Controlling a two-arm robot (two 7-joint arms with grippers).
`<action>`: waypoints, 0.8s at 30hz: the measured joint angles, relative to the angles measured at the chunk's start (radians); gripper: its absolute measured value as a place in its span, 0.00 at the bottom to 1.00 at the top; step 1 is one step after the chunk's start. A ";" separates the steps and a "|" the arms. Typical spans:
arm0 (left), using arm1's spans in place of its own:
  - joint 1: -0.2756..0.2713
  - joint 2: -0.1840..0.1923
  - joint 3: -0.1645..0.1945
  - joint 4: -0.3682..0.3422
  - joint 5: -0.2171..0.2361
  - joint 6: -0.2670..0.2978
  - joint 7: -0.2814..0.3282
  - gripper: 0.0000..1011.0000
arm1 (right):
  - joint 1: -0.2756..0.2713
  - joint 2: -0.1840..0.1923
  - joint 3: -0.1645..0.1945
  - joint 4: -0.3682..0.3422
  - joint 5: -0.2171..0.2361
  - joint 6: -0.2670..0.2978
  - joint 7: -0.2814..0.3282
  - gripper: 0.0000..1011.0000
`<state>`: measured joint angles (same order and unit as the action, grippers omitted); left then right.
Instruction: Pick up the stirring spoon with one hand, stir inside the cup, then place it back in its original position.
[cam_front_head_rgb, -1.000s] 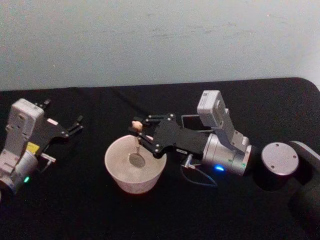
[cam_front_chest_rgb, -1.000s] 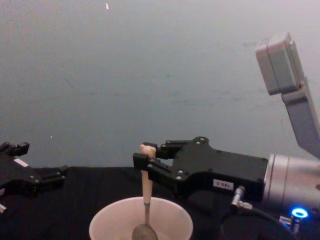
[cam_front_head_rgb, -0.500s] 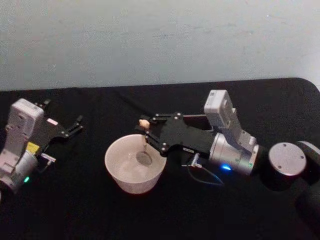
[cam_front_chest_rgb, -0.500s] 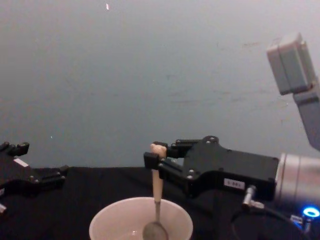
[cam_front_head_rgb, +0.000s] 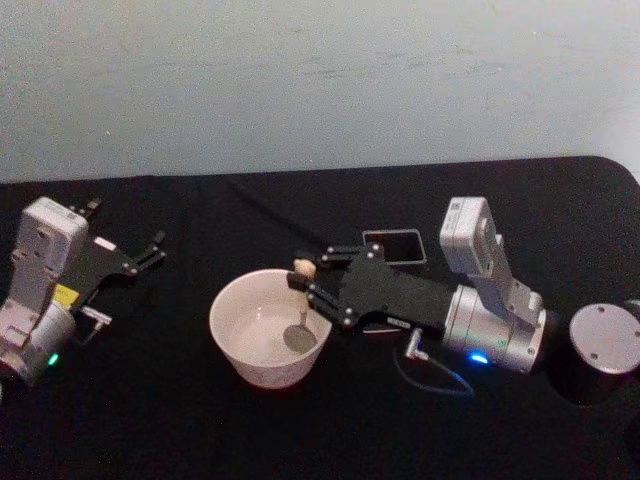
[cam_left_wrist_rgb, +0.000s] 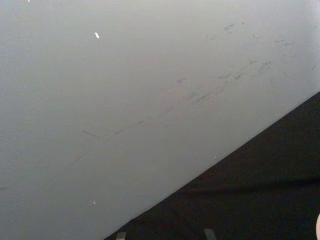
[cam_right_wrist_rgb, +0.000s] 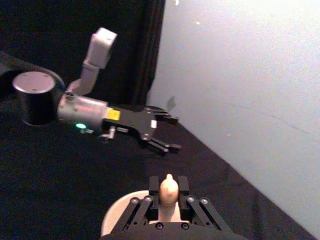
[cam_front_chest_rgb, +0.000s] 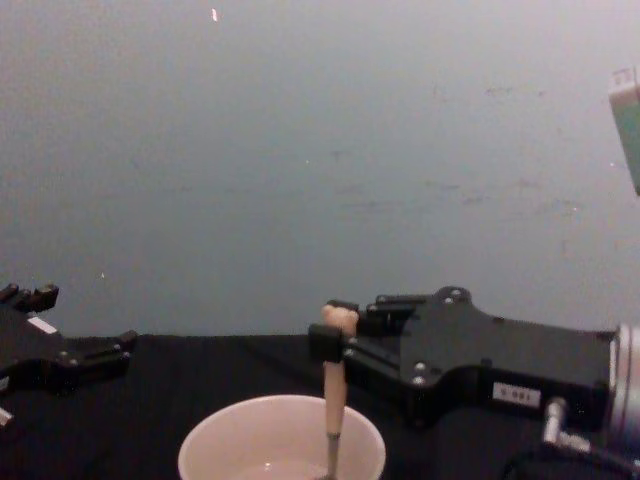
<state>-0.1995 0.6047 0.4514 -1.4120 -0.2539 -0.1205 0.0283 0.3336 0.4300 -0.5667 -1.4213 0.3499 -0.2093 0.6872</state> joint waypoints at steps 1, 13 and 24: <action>0.000 0.000 0.000 0.000 0.000 0.000 0.000 0.99 | -0.003 0.002 -0.002 -0.004 0.002 0.001 0.003 0.21; 0.000 0.000 0.000 0.000 0.000 0.000 0.000 0.99 | 0.021 -0.040 -0.045 0.013 0.007 0.000 0.019 0.21; 0.000 0.000 0.000 0.000 0.000 0.000 0.000 0.99 | 0.085 -0.095 -0.042 0.115 -0.026 -0.021 -0.023 0.21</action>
<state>-0.1995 0.6047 0.4514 -1.4120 -0.2539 -0.1205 0.0283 0.4189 0.3354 -0.6088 -1.3059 0.3239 -0.2298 0.6643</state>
